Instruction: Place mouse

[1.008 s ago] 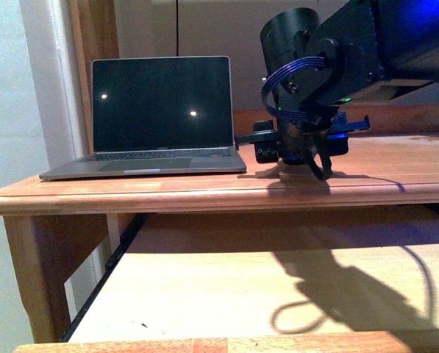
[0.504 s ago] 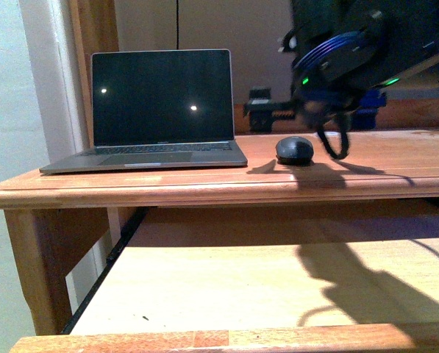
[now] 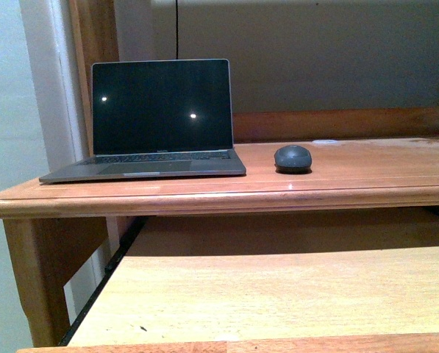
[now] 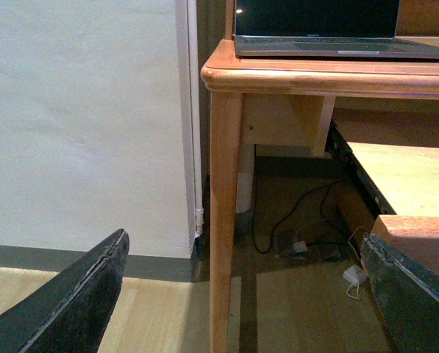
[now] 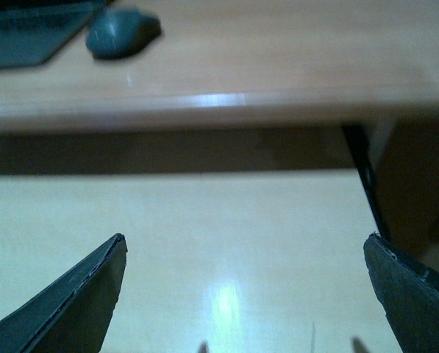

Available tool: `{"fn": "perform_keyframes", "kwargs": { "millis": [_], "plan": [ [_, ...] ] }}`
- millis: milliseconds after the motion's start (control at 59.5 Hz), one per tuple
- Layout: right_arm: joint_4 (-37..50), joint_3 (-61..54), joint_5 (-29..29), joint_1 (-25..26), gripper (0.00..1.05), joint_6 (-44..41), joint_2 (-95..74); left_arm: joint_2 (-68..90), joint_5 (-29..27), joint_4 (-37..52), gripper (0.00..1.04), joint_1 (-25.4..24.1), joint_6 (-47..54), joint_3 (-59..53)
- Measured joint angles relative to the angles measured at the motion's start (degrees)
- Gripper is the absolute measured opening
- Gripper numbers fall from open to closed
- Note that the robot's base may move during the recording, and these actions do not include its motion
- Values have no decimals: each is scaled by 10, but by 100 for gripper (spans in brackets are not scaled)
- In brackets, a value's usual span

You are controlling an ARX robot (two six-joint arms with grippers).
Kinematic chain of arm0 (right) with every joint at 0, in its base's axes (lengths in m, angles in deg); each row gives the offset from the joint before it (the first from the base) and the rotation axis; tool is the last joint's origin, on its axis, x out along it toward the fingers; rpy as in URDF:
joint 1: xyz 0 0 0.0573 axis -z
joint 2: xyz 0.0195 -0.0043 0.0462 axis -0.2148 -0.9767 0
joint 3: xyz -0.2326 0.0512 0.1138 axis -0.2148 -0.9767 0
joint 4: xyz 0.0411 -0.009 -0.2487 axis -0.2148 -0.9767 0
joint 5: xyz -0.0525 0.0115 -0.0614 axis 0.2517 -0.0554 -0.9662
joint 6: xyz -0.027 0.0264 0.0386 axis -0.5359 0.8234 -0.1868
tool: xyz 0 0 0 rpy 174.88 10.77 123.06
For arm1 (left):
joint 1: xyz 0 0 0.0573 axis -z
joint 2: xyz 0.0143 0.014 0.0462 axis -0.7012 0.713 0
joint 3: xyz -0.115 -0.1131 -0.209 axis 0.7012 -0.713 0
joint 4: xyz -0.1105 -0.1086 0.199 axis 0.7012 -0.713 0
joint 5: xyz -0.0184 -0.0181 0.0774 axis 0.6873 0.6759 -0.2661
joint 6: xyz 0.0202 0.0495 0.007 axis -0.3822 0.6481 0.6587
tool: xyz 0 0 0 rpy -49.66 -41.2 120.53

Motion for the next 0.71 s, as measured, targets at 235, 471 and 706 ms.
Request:
{"fn": "perform_keyframes", "kwargs": {
  "millis": [235, 471, 706],
  "plan": [
    [-115, -115, 11, 21, 97, -33, 178, 0, 0, 0, 97, 0, 0, 0],
    [-39, -143, -84, -80, 97, -28, 143, 0, 0, 0, 97, 0, 0, 0],
    [114, -137, -167, -193, 97, -10, -15, 0, 0, 0, 97, 0, 0, 0]
  ]
}}
